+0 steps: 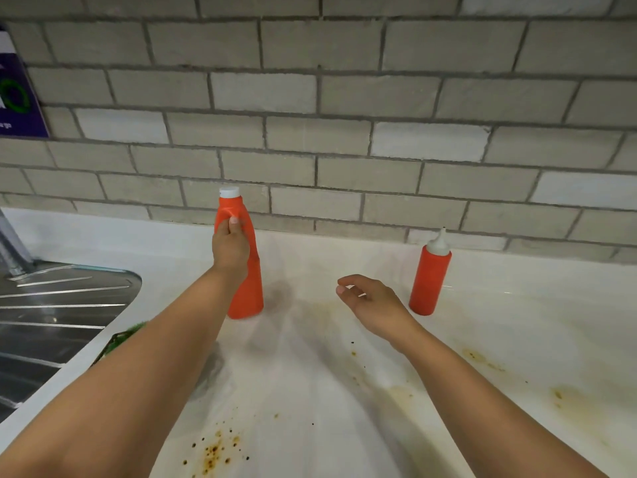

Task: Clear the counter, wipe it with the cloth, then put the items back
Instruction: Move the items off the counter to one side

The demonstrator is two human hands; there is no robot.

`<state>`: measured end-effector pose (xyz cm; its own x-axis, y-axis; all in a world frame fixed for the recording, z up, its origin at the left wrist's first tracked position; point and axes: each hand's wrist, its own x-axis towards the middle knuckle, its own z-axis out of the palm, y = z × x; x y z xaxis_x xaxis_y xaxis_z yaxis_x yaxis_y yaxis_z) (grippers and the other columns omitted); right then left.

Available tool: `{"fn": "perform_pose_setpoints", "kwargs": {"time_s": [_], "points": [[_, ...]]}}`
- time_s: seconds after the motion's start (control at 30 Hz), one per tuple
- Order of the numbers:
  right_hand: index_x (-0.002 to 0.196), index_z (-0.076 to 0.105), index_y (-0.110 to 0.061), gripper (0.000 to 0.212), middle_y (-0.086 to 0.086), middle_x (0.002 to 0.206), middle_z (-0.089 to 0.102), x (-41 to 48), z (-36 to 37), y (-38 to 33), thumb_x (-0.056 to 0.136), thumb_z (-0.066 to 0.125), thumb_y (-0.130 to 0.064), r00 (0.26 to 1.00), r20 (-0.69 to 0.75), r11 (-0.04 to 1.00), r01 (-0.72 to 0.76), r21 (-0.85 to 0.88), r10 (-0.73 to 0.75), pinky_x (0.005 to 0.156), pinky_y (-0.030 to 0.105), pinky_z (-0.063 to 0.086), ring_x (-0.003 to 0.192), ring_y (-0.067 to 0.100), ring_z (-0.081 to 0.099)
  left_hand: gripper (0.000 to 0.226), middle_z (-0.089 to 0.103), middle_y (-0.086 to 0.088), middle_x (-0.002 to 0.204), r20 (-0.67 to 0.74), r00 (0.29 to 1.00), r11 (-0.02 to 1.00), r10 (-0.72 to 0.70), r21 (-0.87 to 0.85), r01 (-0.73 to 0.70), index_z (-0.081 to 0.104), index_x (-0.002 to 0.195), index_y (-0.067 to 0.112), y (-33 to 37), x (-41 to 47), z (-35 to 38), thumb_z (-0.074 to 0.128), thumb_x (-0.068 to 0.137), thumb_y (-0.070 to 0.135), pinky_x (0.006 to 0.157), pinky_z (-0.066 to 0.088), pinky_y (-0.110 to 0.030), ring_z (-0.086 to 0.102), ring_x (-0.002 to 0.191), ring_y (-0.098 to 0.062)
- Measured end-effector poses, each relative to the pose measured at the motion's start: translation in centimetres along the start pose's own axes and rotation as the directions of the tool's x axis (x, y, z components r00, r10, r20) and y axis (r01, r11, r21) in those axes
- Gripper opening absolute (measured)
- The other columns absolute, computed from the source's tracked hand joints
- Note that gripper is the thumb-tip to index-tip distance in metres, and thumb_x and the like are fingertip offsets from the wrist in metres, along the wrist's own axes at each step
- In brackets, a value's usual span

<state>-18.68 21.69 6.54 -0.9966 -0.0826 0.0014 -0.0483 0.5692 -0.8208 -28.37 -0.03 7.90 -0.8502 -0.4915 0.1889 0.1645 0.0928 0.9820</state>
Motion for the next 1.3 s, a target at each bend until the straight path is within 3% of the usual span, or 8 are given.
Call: {"fn": "perform_pose_setpoints", "kwargs": {"time_s": [0.1,0.2,0.33,0.5,0.63,0.83,1.3], "points": [[0.123,0.056,-0.026,0.032,-0.004,0.107,0.053,-1.1,-0.6,-0.1,0.095,0.047,-0.038,1.0,-0.022,1.0,0.002,-0.008,-0.002,0.069,0.02,0.041,0.094,0.013,0.053,0.032,0.05,0.0,0.074,0.068,0.997,0.998,0.033,-0.056,-0.029,0.056,0.094,0.012,1.3,-1.9,1.0,0.031,0.102,0.028,0.063,0.038,-0.02,0.047,0.068,-0.009],[0.124,0.055,-0.025,0.033,-0.002,0.11,0.057,-2.3,-1.3,-0.1,0.094,0.05,-0.037,0.999,-0.042,1.0,0.011,-0.004,-0.011,0.073,0.02,0.041,0.094,0.012,0.054,0.034,0.047,0.0,0.067,0.147,0.986,0.994,0.079,-0.085,-0.067,0.053,0.075,0.02,3.4,-4.1,2.2,0.033,0.102,0.027,0.063,0.037,-0.021,0.045,0.063,-0.009],[0.13,0.049,-0.026,0.046,0.001,0.12,0.057,-4.2,-2.7,0.2,0.089,0.058,-0.041,0.996,-0.081,1.0,0.025,-0.009,-0.025,0.079,0.023,0.043,0.108,0.016,0.056,0.036,0.047,0.0,0.067,0.273,0.954,0.991,0.124,-0.086,-0.104,0.053,0.074,0.018,7.1,-8.2,4.2,0.031,0.102,0.026,0.064,0.039,-0.02,0.045,0.062,-0.01],[0.144,0.026,-0.025,0.087,-0.006,0.125,0.049,-7.6,-5.7,0.1,0.074,0.075,-0.041,0.979,-0.177,0.988,0.118,0.099,-0.099,0.086,0.021,0.039,0.115,0.012,0.049,0.037,0.049,0.0,0.066,0.429,0.89,0.981,0.158,-0.174,-0.09,0.055,0.074,0.015,11.5,-15.1,6.7,0.032,0.102,0.023,0.068,0.04,-0.021,0.046,0.062,-0.011],[0.126,0.034,-0.029,0.082,-0.023,0.107,0.054,-10.5,-8.9,1.4,0.063,0.086,-0.031,0.945,-0.296,0.955,0.208,0.213,-0.14,0.09,0.025,0.049,0.104,0.005,0.057,0.038,0.047,-0.002,0.065,0.534,0.832,0.971,0.149,-0.236,-0.022,0.055,0.074,0.011,14.2,-20.7,9.6,0.031,0.102,0.02,0.062,0.04,-0.018,0.044,0.059,-0.01],[0.132,0.03,-0.033,0.095,-0.015,0.115,0.059,-15.9,-15.4,4.8,0.054,0.086,-0.037,0.903,-0.42,0.95,0.204,0.238,-0.088,0.092,0.037,0.051,0.106,0.008,0.059,0.038,0.046,0.0,0.063,0.647,0.746,0.958,0.158,-0.283,0.043,0.056,0.075,0.01,17.2,-28.9,14.6,0.033,0.102,0.024,0.062,0.04,-0.017,0.044,0.058,-0.01],[0.132,0.03,-0.032,0.097,-0.014,0.119,0.056,-29.7,-30.6,14.0,0.052,0.084,-0.041,0.83,-0.557,0.981,0.134,0.141,-0.033,0.094,0.04,0.05,0.108,0.01,0.058,0.039,0.045,0.001,0.057,0.755,0.635,0.912,0.164,-0.362,0.195,0.055,0.07,0.01,21.5,-47.2,26.1,0.035,0.101,0.023,0.051,0.039,-0.013,0.042,0.05,-0.008]]}}
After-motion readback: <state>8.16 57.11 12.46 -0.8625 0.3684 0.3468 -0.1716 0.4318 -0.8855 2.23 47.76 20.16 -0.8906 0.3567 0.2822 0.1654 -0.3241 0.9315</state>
